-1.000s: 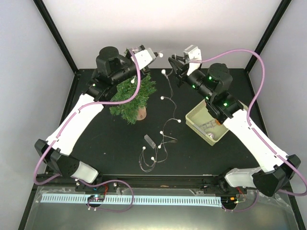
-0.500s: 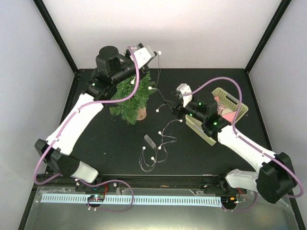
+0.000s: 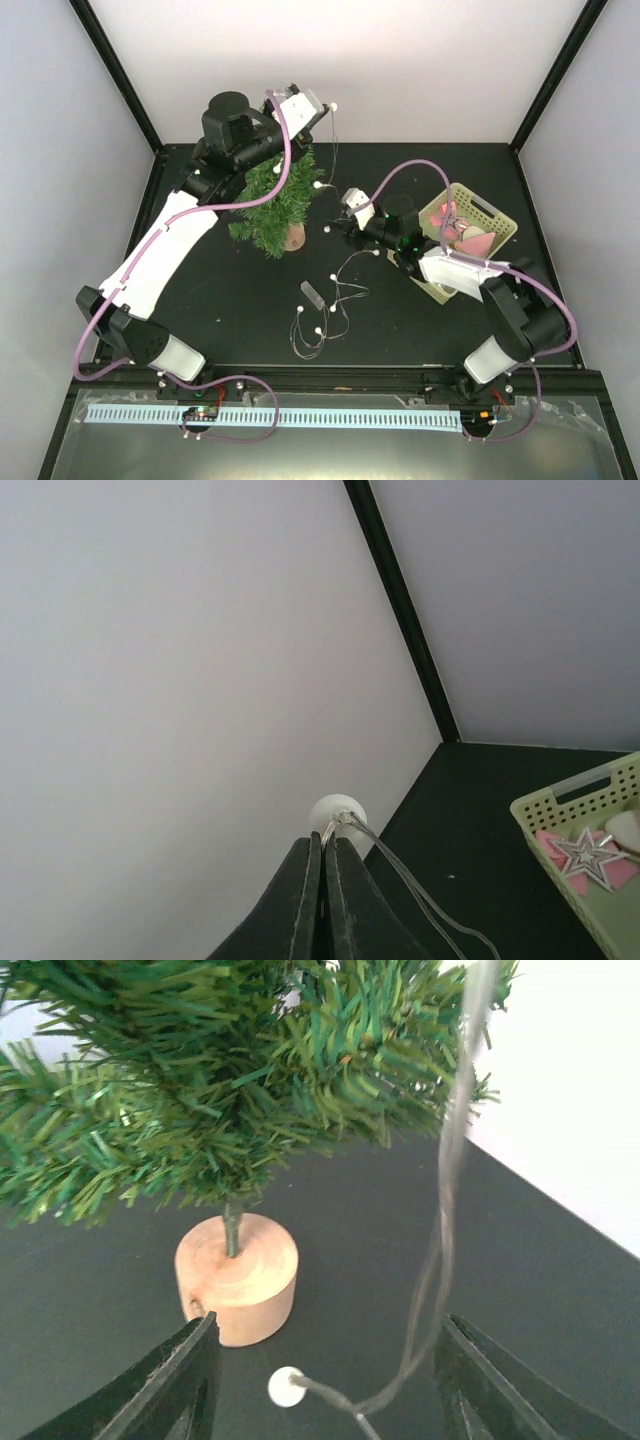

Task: Decorate the small christmas tree
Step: Wrap the decoration item around the Christmas tree.

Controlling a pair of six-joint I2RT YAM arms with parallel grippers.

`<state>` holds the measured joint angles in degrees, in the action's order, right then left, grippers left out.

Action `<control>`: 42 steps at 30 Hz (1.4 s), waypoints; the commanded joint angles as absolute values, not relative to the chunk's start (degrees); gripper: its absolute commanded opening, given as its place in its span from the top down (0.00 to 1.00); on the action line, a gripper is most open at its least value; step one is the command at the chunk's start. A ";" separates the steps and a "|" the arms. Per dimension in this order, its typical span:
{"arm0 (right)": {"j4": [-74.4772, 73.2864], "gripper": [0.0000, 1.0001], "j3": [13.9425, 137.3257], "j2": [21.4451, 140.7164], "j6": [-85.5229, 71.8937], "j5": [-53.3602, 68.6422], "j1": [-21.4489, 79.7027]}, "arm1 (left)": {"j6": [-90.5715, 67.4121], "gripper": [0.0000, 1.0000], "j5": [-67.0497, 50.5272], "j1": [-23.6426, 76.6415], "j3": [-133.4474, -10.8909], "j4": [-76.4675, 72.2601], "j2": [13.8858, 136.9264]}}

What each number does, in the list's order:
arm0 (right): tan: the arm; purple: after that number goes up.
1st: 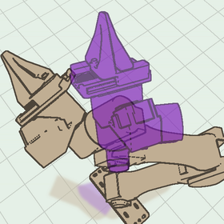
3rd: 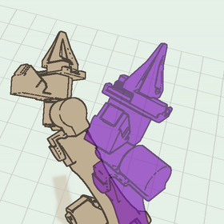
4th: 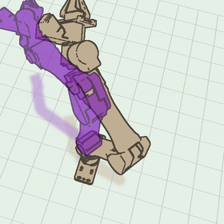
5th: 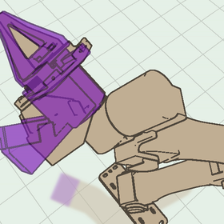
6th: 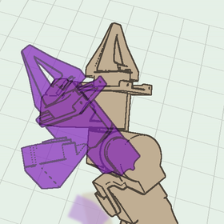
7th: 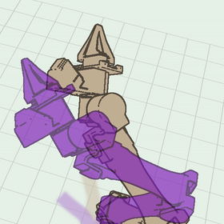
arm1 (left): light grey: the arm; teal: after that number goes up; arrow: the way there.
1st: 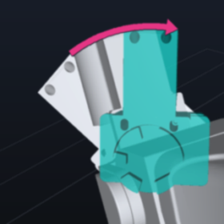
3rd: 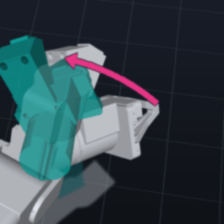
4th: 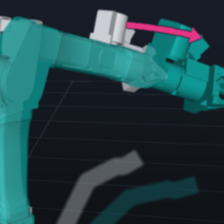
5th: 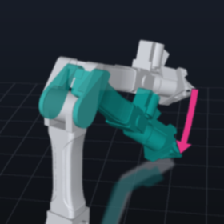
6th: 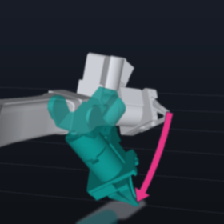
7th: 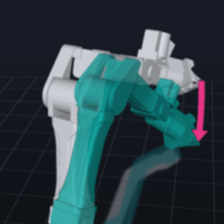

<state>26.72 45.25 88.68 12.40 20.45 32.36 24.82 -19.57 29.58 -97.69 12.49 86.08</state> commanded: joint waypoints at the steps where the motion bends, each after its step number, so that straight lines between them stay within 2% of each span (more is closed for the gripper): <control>1: 28.53 0.46 50.39 91.87 15.32 19.14 32.08 | 24.10 0.96 -19.14 29.27 -100.72 12.43 86.64; 2: 28.35 0.55 51.17 92.54 15.16 18.73 32.08 | 23.85 0.95 -18.80 29.20 -100.77 12.25 86.70; 4: 28.49 0.84 51.85 92.74 14.59 17.24 32.08 | 23.69 0.96 -18.35 29.18 -101.00 12.18 86.81; 5: 28.39 0.95 51.73 92.17 13.95 15.98 32.08 | 23.53 0.96 -17.92 29.18 -101.36 12.26 86.95; 6: 27.89 0.98 51.61 90.97 13.11 14.76 32.08 | 23.33 0.97 -17.37 29.14 -101.87 12.60 87.15; 12: 16.42 0.99 54.89 77.73 8.37 13.60 31.99 | 21.55 0.96 -11.57 28.67 -104.54 13.71 88.59; 17: -0.35 0.99 67.58 71.41 5.65 15.10 31.76 | 21.56 0.93 -8.36 28.21 -104.49 15.03 89.88; 23: -12.60 0.99 85.73 75.19 2.14 16.53 30.75 | 19.17 0.87 -8.41 27.87 -104.55 16.25 89.52; 26: -18.56 0.99 95.39 78.96 0.65 18.02 30.15 | 18.58 0.77 -8.30 27.64 -104.49 17.75 88.57; 30: -21.10 0.99 103.01 82.03 -0.20 20.63 29.49 | 19.51 0.71 -9.33 27.34 -104.16 19.78 86.36; 37: -26.18 0.99 114.48 88.23 -1.04 24.22 28.20 | 24.04 0.53 -19.61 27.33 -101.34 18.55 81.64; 42: -26.46 0.99 118.16 89.90 -2.88 27.34 27.86 | 28.63 0.50 -29.37 27.33 -101.41 21.12 82.26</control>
<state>-24.67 115.11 89.43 -0.60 23.46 28.32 23.94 -19.59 27.49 -101.21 18.63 81.80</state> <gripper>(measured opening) 0.013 0.495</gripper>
